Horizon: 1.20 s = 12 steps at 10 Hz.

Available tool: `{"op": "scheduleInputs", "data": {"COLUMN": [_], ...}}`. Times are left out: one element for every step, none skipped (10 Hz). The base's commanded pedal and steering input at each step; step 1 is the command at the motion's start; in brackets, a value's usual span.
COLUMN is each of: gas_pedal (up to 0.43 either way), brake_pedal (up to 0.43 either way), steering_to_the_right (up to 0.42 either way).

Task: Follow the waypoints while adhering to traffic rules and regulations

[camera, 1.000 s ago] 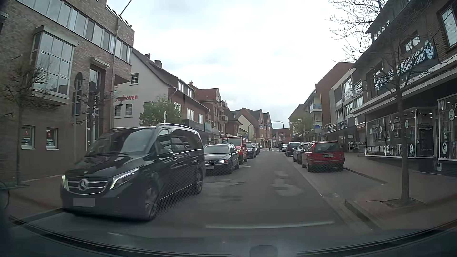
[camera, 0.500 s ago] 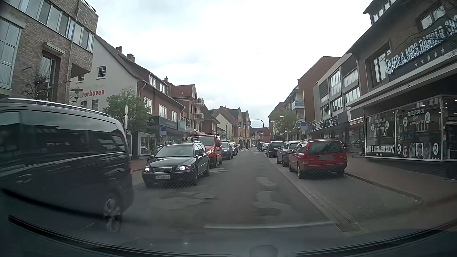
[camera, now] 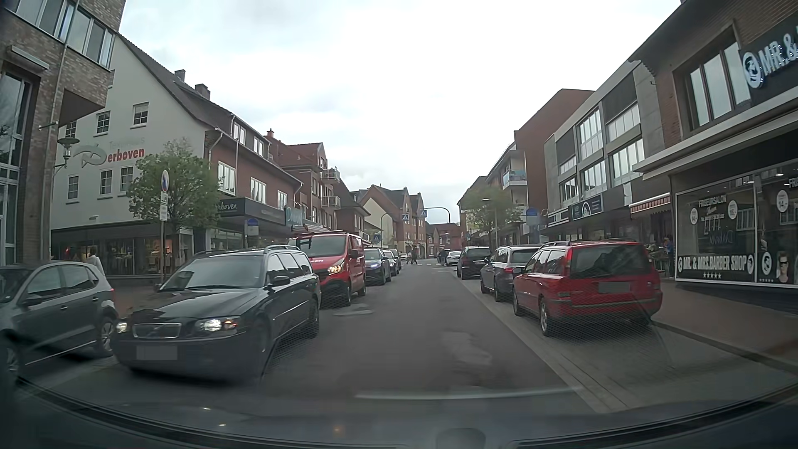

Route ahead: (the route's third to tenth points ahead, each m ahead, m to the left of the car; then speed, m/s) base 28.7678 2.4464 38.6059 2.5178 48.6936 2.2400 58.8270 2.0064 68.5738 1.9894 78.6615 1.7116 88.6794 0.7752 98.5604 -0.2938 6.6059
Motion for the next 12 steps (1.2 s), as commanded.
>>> {"op": "scheduleInputs", "data": {"gas_pedal": [0.169,0.169,0.169,0.169,0.169,0.169,0.157,0.150,0.150,0.150,0.150,0.150], "brake_pedal": [0.000,0.000,0.006,0.006,0.000,0.000,0.000,0.006,0.000,0.000,0.000,0.000], "steering_to_the_right": [0.006,0.005,0.004,0.004,0.004,0.004,0.004,0.004,0.005,0.005,0.005,0.005]}}
